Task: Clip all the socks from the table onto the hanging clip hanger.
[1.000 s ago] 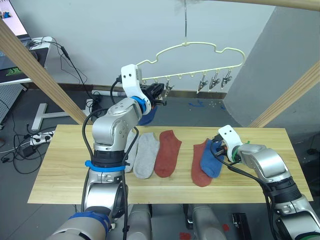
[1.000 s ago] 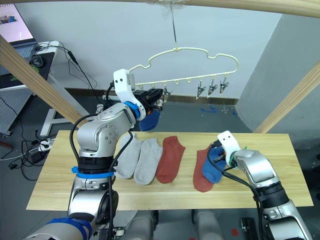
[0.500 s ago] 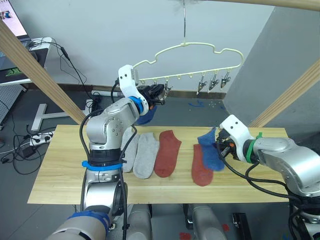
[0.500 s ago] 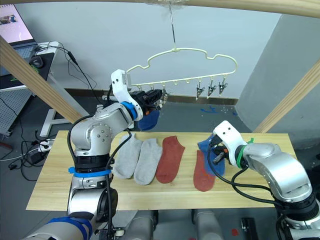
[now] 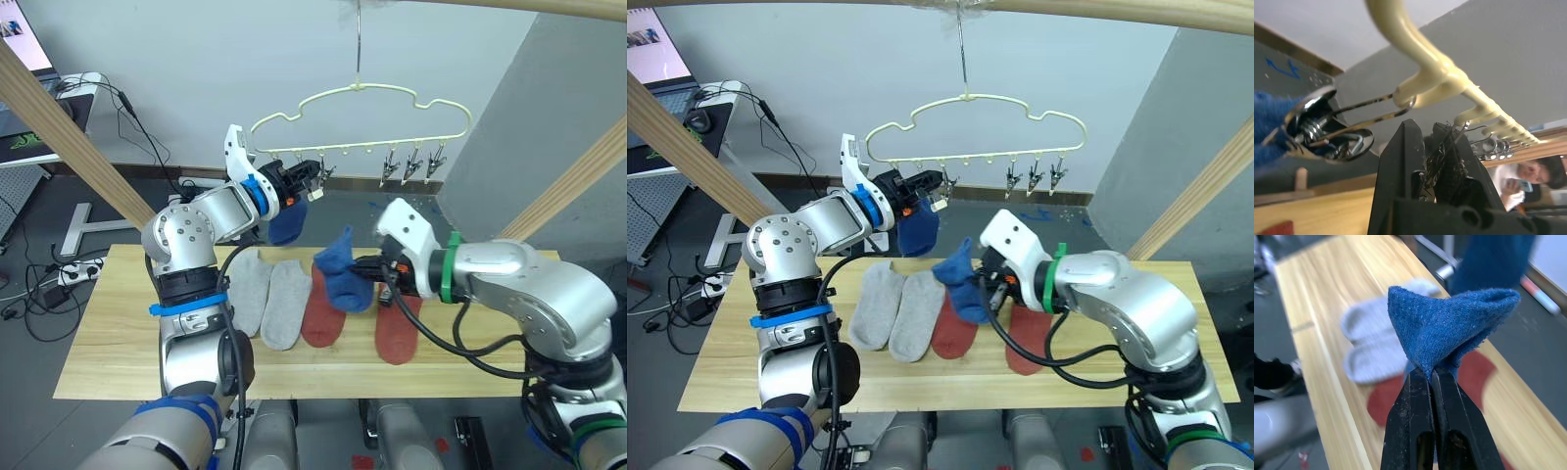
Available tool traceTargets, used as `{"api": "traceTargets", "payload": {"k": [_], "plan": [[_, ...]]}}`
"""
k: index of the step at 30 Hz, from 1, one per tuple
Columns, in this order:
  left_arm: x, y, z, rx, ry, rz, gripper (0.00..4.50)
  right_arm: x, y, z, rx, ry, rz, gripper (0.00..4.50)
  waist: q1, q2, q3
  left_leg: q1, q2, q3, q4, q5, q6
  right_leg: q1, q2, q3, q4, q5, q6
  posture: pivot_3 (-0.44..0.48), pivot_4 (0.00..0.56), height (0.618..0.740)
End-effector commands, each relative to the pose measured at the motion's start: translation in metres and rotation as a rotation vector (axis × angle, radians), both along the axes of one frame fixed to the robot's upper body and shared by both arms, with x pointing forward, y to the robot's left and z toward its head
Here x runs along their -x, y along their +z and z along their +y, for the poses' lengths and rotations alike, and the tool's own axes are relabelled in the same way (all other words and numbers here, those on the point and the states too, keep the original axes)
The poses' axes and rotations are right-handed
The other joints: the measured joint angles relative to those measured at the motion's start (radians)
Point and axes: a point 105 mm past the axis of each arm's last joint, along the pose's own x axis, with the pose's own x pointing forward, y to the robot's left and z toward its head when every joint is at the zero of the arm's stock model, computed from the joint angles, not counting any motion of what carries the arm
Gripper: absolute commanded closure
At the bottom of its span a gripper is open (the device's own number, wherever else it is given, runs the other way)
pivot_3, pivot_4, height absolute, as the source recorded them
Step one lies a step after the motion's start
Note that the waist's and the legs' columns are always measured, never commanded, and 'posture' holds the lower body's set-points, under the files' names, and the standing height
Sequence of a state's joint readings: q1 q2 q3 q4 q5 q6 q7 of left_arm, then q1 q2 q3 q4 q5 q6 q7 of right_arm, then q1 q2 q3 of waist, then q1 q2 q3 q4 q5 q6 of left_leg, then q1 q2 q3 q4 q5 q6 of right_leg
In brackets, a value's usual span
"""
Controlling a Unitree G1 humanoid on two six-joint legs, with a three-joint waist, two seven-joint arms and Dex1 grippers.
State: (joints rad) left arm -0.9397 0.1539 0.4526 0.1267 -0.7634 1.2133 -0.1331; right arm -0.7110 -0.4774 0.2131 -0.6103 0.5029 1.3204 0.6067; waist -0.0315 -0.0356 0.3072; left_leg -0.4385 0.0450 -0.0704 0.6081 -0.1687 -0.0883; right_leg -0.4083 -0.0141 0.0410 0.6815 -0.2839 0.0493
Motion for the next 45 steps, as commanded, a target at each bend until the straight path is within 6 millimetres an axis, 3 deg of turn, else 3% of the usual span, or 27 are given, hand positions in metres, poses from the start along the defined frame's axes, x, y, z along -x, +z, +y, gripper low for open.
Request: {"api": "traceTargets", "payload": {"k": [1, 6, 27, 45], "plan": [[0.003, 0.006, -0.001, 0.026, -0.019, 0.006, 4.25, -0.002, 0.010, 0.016, -0.022, 0.057, -0.057, 4.46, 0.001, 0.000, 0.000, 0.000, 0.000, 0.000, 0.000, 0.000, 0.000, 0.000, 0.000, 0.000, 0.000, 0.000, 0.000, 0.029, 0.282, 0.740], [0.006, 0.006, -0.001, 0.013, -0.032, 0.016, 4.25, -0.014, 0.013, 0.029, -0.023, 0.084, -0.080, 4.46, 0.001, 0.000, 0.000, 0.000, 0.000, 0.000, 0.000, 0.000, 0.000, 0.000, 0.000, 0.000, 0.000, 0.000, 0.000, 0.048, 0.277, 0.740], [0.010, 0.005, 0.000, -0.017, -0.026, 0.007, 4.25, -0.055, 0.002, 0.024, 0.015, 0.032, -0.091, 4.46, 0.005, 0.000, 0.000, 0.000, 0.000, 0.000, 0.000, 0.000, 0.000, 0.000, 0.000, -0.001, 0.000, 0.000, 0.000, 0.093, 0.270, 0.740], [0.009, 0.002, 0.001, -0.029, -0.012, 0.004, 4.25, -0.061, 0.019, 0.032, 0.002, 0.062, -0.137, 4.46, 0.006, 0.000, 0.000, 0.000, 0.000, 0.000, 0.000, 0.000, -0.001, 0.000, -0.001, -0.001, 0.000, 0.000, 0.000, 0.097, 0.269, 0.740]]}}
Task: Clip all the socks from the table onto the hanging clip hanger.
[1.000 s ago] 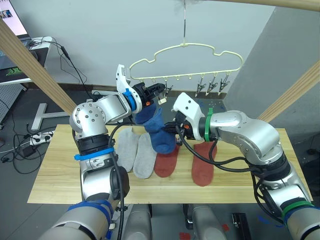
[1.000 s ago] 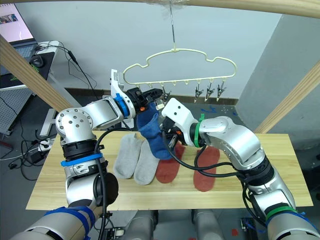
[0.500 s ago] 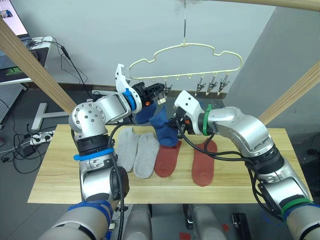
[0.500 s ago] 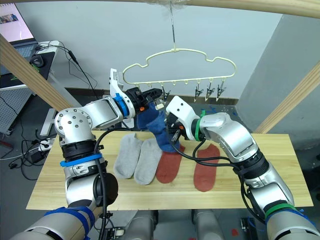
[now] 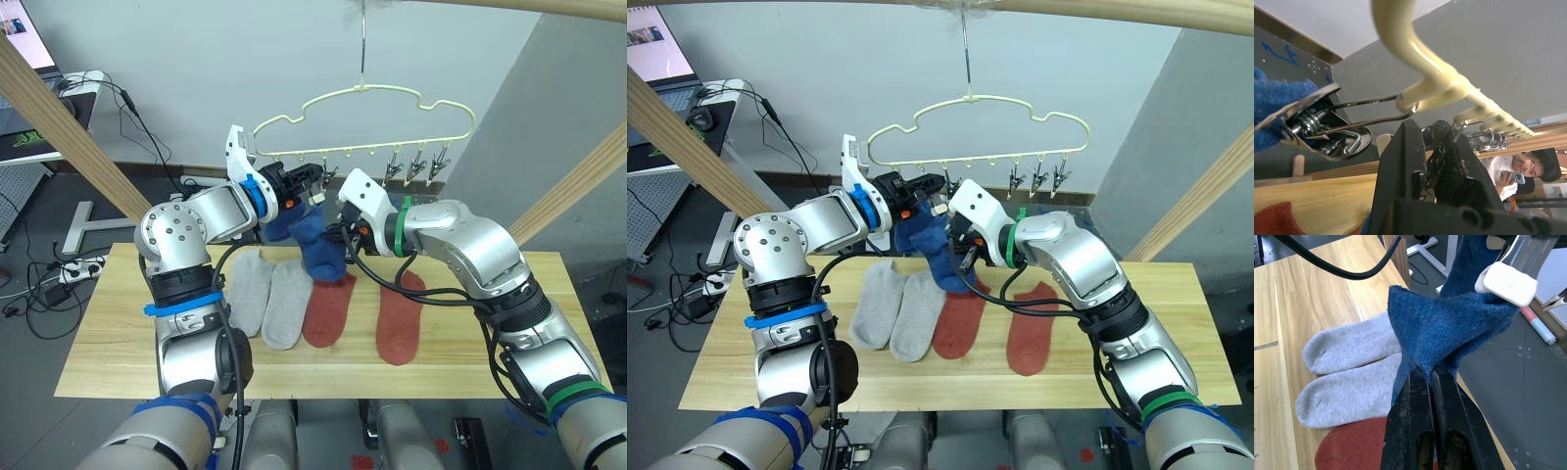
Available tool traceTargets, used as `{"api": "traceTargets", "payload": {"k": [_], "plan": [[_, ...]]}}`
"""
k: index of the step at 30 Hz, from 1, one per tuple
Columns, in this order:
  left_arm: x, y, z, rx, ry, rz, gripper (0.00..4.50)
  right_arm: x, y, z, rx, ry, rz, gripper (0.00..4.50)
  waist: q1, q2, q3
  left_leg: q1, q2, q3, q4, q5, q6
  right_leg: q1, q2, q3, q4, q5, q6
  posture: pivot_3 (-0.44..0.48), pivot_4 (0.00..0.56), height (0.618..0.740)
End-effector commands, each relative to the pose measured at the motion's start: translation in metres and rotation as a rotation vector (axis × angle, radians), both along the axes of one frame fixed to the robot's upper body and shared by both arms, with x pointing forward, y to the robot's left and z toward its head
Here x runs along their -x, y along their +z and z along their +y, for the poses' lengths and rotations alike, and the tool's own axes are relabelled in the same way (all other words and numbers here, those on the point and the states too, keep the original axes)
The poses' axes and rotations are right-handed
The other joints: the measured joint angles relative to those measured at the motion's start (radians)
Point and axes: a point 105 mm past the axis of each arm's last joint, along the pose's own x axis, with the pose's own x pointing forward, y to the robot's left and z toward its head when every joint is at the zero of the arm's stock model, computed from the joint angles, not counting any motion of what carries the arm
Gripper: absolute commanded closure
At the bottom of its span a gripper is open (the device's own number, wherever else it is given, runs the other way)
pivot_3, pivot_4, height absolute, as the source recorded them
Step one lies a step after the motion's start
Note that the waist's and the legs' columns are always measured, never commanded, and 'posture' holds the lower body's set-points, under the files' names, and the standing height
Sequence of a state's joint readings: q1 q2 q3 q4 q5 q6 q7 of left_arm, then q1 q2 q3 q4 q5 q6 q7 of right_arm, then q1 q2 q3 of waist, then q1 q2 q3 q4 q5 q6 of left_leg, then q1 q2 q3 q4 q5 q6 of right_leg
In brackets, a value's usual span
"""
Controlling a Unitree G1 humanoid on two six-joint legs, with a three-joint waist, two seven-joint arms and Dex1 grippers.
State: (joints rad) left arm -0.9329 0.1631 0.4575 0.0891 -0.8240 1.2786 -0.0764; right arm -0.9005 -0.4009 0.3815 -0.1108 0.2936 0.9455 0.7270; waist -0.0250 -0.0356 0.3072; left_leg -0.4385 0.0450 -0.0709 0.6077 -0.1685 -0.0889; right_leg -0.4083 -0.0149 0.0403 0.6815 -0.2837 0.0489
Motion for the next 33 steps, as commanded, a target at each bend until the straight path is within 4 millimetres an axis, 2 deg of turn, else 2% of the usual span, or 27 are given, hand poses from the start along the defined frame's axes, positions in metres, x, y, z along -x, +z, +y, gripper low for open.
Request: {"api": "traceTargets", "payload": {"k": [1, 7, 16, 17, 18, 23, 24, 27, 32, 33], "plan": [[0.002, 0.001, 0.001, -0.012, 0.007, -0.020, 4.25, 0.003, 0.022, 0.008, -0.029, 0.040, -0.071, 4.46, 0.000, 0.000, 0.000, 0.000, 0.000, 0.000, 0.000, 0.000, 0.000, 0.000, 0.000, 0.000, 0.000, 0.000, 0.000, 0.097, 0.269, 0.740], [0.003, -0.002, 0.001, -0.027, 0.005, -0.023, 4.25, 0.000, 0.029, 0.009, -0.029, 0.038, -0.089, 4.46, 0.001, 0.000, 0.000, 0.000, 0.000, 0.000, 0.000, 0.000, 0.000, 0.000, 0.000, 0.000, 0.000, 0.000, 0.000, 0.097, 0.269, 0.740], [0.004, -0.002, 0.001, -0.013, 0.000, -0.038, 4.25, -0.002, 0.028, 0.008, -0.020, 0.035, -0.091, 4.46, 0.001, 0.000, 0.000, 0.000, 0.000, 0.000, 0.000, 0.000, 0.000, 0.000, 0.000, 0.000, 0.000, 0.000, 0.000, 0.096, 0.263, 0.740], [0.004, -0.002, 0.001, -0.011, -0.001, -0.038, 3.52, -0.002, 0.028, 0.007, -0.020, 0.035, -0.091, 4.50, 0.001, 0.000, 0.000, 0.000, 0.000, 0.000, 0.000, 0.000, 0.000, 0.000, 0.000, 0.000, 0.000, 0.000, 0.000, 0.096, 0.263, 0.740], [0.004, -0.002, 0.001, -0.001, -0.007, -0.038, 3.34, -0.002, 0.028, 0.007, -0.020, 0.034, -0.091, 4.50, 0.001, 0.000, 0.000, 0.000, 0.000, 0.000, 0.000, 0.000, 0.000, 0.000, 0.000, 0.000, 0.000, 0.000, 0.000, 0.096, 0.263, 0.740], [0.007, -0.003, -0.001, -0.018, -0.031, -0.039, 1.82, -0.002, 0.027, 0.007, -0.022, 0.028, -0.087, 4.50, 0.003, 0.000, 0.000, 0.000, 0.000, 0.000, 0.000, 0.000, 0.000, 0.000, 0.000, 0.000, 0.000, 0.000, 0.000, 0.090, 0.263, 0.740], [0.007, -0.003, -0.001, -0.022, -0.033, -0.040, 1.82, -0.001, 0.027, 0.007, -0.023, 0.028, -0.082, 4.50, 0.003, 0.000, 0.000, 0.000, 0.000, 0.000, 0.000, 0.000, 0.000, 0.000, 0.000, 0.000, 0.000, 0.000, 0.000, 0.090, 0.263, 0.740], [0.009, 0.000, 0.002, -0.029, -0.045, -0.059, 1.80, 0.000, 0.022, 0.007, -0.026, 0.024, -0.052, 3.87, 0.003, 0.000, 0.000, 0.000, 0.000, 0.000, 0.000, 0.000, 0.000, 0.000, 0.000, 0.000, 0.000, 0.000, 0.000, 0.095, 0.262, 0.740], [0.024, 0.007, 0.006, -0.176, -0.102, -0.171, 1.80, 0.000, 0.013, 0.005, -0.027, -0.005, -0.042, 2.19, 0.001, 0.000, 0.000, 0.000, 0.000, 0.000, -0.001, 0.000, 0.000, 0.000, 0.000, 0.000, 0.000, 0.000, 0.000, 0.107, 0.260, 0.740], [0.027, 0.008, 0.006, -0.206, -0.110, -0.203, 1.80, 0.001, 0.011, 0.003, -0.028, -0.008, -0.035, 2.19, 0.001, 0.000, 0.000, 0.000, 0.000, 0.000, -0.001, 0.001, -0.002, -0.001, 0.000, 0.000, 0.000, 0.000, 0.000, 0.107, 0.260, 0.740]]}}
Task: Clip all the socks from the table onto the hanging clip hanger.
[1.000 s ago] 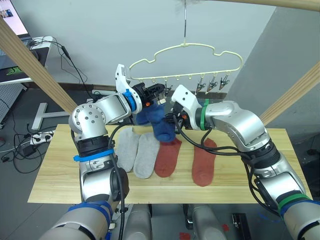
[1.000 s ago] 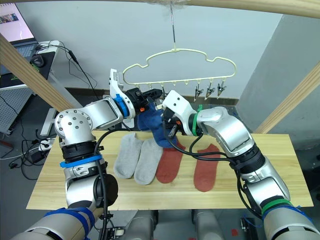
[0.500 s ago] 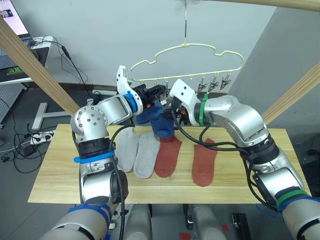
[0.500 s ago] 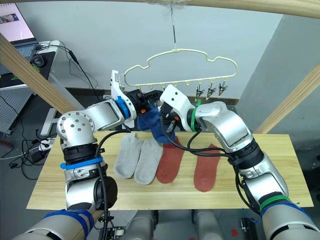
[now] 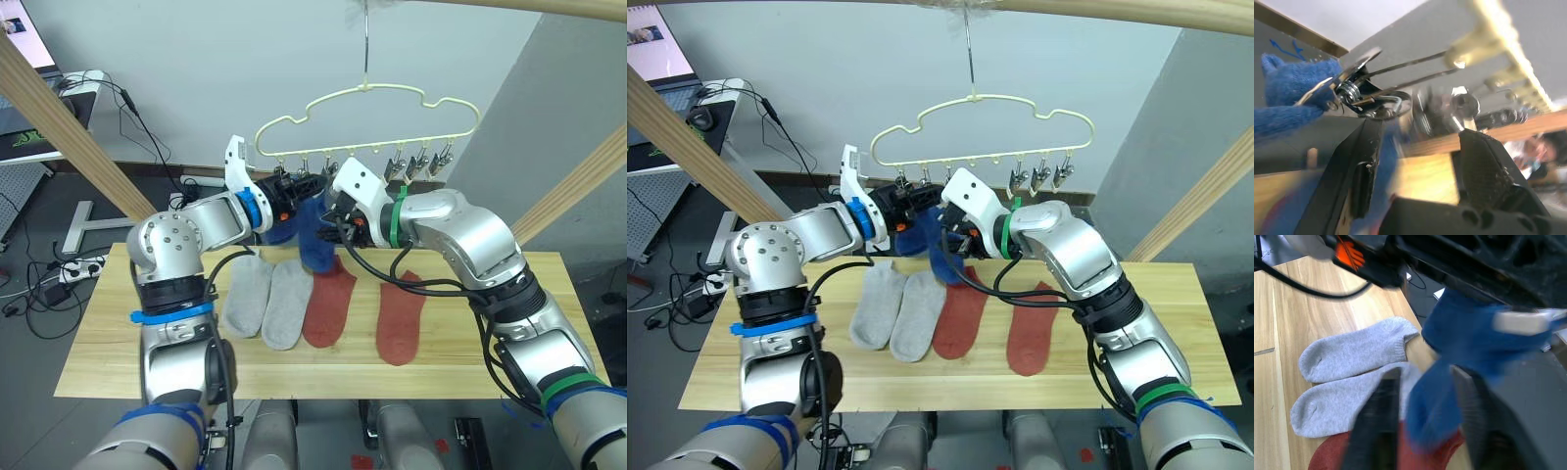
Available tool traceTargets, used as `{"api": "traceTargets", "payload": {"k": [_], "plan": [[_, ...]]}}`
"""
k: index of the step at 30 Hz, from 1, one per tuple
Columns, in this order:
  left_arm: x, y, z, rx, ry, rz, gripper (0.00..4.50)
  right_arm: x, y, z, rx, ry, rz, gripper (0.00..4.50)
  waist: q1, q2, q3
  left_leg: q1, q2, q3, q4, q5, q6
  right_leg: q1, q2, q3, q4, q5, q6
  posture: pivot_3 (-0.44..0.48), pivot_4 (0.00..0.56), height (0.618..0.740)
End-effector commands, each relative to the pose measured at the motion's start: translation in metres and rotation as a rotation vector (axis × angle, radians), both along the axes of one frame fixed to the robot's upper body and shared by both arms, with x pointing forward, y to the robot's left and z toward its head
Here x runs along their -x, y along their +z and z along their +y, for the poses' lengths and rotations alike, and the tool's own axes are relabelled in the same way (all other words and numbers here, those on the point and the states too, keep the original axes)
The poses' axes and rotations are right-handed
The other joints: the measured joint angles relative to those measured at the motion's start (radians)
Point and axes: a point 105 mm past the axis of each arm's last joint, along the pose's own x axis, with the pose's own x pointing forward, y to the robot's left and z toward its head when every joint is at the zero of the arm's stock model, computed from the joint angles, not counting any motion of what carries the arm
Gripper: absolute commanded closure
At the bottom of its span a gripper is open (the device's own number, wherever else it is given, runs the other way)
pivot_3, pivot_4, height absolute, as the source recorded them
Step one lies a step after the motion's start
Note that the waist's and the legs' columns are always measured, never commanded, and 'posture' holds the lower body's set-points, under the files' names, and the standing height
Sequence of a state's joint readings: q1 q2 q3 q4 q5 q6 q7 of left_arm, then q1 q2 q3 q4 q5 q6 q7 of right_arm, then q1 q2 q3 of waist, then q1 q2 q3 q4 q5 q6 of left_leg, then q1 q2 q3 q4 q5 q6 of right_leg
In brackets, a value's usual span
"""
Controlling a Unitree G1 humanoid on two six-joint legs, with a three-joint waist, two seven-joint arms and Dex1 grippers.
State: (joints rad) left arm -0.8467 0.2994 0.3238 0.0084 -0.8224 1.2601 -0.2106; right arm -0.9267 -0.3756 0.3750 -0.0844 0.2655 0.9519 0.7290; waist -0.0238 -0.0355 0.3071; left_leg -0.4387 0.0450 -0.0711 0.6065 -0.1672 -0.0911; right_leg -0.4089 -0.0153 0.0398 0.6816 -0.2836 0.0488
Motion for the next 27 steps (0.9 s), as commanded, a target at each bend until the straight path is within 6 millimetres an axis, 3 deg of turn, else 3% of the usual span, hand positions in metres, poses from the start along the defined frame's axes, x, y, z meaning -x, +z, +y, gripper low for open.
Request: {"api": "traceTargets", "payload": {"k": [1, 9, 12, 15, 19, 27], "plan": [[0.018, 0.018, -0.004, -0.087, -0.072, -0.161, 1.80, 0.007, 0.003, -0.002, -0.029, 0.000, -0.017, 2.19, 0.001, 0.000, 0.000, 0.000, 0.000, 0.000, 0.000, 0.000, 0.000, 0.000, 0.000, 0.000, 0.000, 0.000, 0.000, 0.112, 0.259, 0.740], [0.043, 0.007, 0.003, -0.227, -0.104, -0.309, 1.80, 0.024, -0.010, -0.018, -0.052, -0.046, 0.026, 2.19, 0.015, 0.000, 0.000, 0.000, 0.000, 0.000, -0.001, -0.001, 0.001, 0.000, 0.000, 0.000, 0.000, 0.000, 0.000, 0.129, 0.260, 0.740], [0.052, 0.010, 0.010, -0.274, -0.029, -0.465, 1.80, 0.034, -0.016, -0.035, -0.062, -0.085, 0.042, 2.19, 0.025, 0.000, 0.000, 0.000, 0.000, 0.000, -0.001, -0.001, 0.002, 0.000, -0.001, 0.000, 0.000, 0.000, 0.000, 0.142, 0.260, 0.740], [0.056, -0.002, 0.010, -0.309, -0.002, -0.485, 1.80, 0.045, -0.016, -0.055, -0.065, -0.118, 0.051, 2.19, 0.036, 0.000, 0.000, 0.000, 0.000, 0.001, -0.001, -0.001, 0.002, 0.000, -0.001, 0.001, -0.001, 0.000, 0.000, 0.144, 0.260, 0.740], [0.060, -0.018, 0.003, -0.351, -0.033, -0.471, 1.80, 0.057, -0.006, -0.079, -0.096, -0.156, 0.025, 2.19, 0.050, 0.000, 0.000, 0.000, 0.000, 0.001, -0.001, -0.001, 0.002, 0.000, -0.001, 0.001, -0.001, 0.000, 0.000, 0.138, 0.259, 0.740], [0.050, -0.023, -0.015, -0.335, 0.039, -0.557, 1.80, 0.085, 0.028, -0.119, -0.220, -0.196, -0.054, 2.19, 0.050, 0.000, 0.000, 0.000, 0.000, 0.001, 0.001, -0.001, 0.003, 0.001, 0.000, 0.001, -0.001, 0.000, 0.000, 0.086, 0.259, 0.740]]}}
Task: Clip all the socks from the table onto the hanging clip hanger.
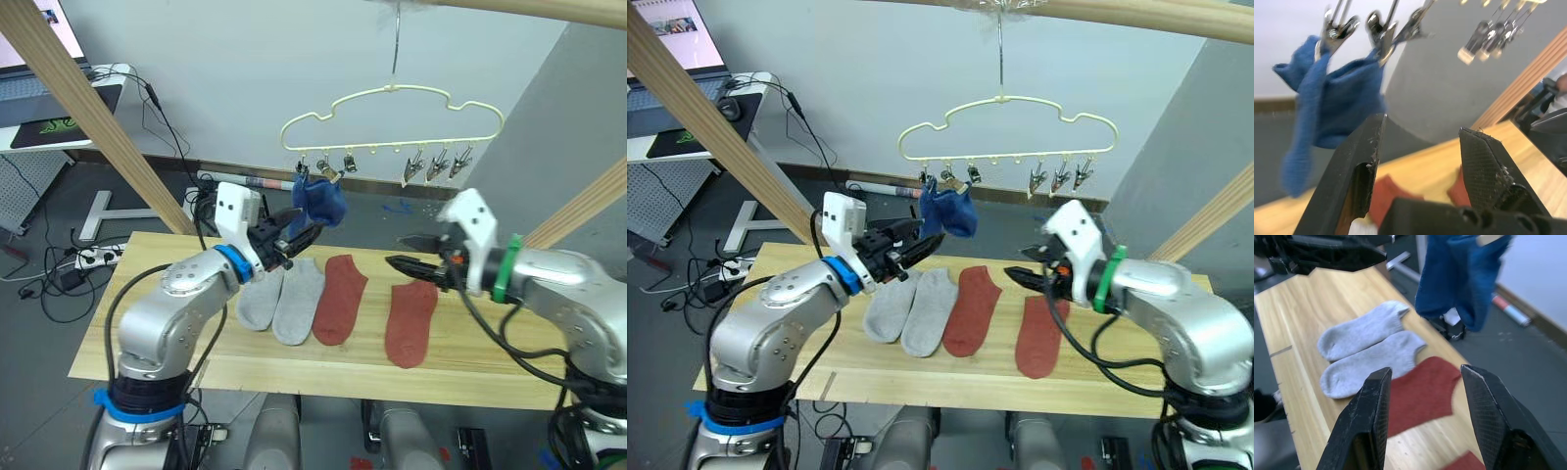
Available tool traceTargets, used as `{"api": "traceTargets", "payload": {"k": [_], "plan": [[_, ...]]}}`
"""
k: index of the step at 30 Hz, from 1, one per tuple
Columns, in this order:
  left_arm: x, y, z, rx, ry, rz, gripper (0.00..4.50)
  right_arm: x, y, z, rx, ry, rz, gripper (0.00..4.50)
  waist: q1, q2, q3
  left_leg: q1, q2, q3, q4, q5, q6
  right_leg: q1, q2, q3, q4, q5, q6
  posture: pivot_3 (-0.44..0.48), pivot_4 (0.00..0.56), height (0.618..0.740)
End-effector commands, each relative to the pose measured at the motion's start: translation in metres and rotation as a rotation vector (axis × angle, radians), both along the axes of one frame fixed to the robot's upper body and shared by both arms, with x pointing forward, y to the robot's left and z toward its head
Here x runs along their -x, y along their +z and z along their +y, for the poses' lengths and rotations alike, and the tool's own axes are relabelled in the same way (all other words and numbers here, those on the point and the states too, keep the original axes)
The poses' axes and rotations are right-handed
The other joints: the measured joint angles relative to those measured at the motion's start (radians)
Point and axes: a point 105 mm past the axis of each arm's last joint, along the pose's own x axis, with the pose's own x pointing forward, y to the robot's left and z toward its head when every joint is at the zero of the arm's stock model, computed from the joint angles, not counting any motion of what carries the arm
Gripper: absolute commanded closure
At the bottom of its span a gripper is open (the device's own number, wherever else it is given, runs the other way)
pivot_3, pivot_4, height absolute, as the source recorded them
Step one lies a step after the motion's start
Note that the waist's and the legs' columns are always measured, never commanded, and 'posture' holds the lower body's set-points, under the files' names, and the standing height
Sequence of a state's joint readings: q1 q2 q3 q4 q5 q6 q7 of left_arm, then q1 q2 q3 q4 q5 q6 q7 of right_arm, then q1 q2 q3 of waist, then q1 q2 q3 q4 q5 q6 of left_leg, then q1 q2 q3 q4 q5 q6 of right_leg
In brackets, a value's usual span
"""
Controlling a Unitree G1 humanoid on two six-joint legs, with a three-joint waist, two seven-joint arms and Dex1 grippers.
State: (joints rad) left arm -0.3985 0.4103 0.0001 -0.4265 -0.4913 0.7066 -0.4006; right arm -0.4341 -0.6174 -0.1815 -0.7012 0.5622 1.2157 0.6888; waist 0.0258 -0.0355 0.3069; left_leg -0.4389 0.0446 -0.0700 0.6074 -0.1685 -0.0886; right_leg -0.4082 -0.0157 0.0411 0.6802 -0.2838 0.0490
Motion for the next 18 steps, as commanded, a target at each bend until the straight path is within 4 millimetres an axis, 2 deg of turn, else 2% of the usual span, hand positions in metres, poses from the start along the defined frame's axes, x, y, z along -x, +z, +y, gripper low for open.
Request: {"api": "traceTargets", "payload": {"k": [1, 7, 15, 18], "plan": [[-0.004, 0.008, -0.008, 0.002, 0.022, -0.091, 1.80, 0.017, 0.022, -0.007, -0.039, 0.026, -0.079, 2.19, 0.000, 0.000, 0.000, 0.000, 0.000, 0.000, 0.000, 0.000, 0.000, 0.000, 0.000, 0.000, 0.000, 0.000, 0.000, 0.074, 0.259, 0.740], [-0.017, 0.016, -0.024, 0.038, 0.042, -0.186, 1.80, 0.026, 0.045, -0.022, -0.094, 0.007, -0.109, 2.19, -0.005, 0.000, 0.000, 0.000, 0.000, 0.001, 0.001, 0.000, 0.000, 0.000, 0.001, 0.001, 0.000, 0.000, 0.000, 0.040, 0.259, 0.740], [-0.020, 0.016, -0.047, 0.071, 0.017, -0.238, 1.80, 0.033, 0.064, -0.031, -0.127, 0.010, -0.096, 2.19, -0.014, 0.000, 0.000, 0.000, 0.000, 0.001, 0.001, 0.000, 0.001, 0.000, 0.001, 0.001, 0.000, 0.000, 0.000, -0.002, 0.262, 0.740], [-0.021, 0.014, -0.054, 0.069, 0.014, -0.250, 1.80, 0.038, 0.063, -0.031, -0.133, 0.039, -0.040, 1.56, -0.020, 0.000, 0.000, 0.000, 0.000, 0.001, 0.001, 0.000, 0.001, 0.000, 0.001, 0.001, 0.000, 0.000, 0.000, -0.006, 0.265, 0.740]]}}
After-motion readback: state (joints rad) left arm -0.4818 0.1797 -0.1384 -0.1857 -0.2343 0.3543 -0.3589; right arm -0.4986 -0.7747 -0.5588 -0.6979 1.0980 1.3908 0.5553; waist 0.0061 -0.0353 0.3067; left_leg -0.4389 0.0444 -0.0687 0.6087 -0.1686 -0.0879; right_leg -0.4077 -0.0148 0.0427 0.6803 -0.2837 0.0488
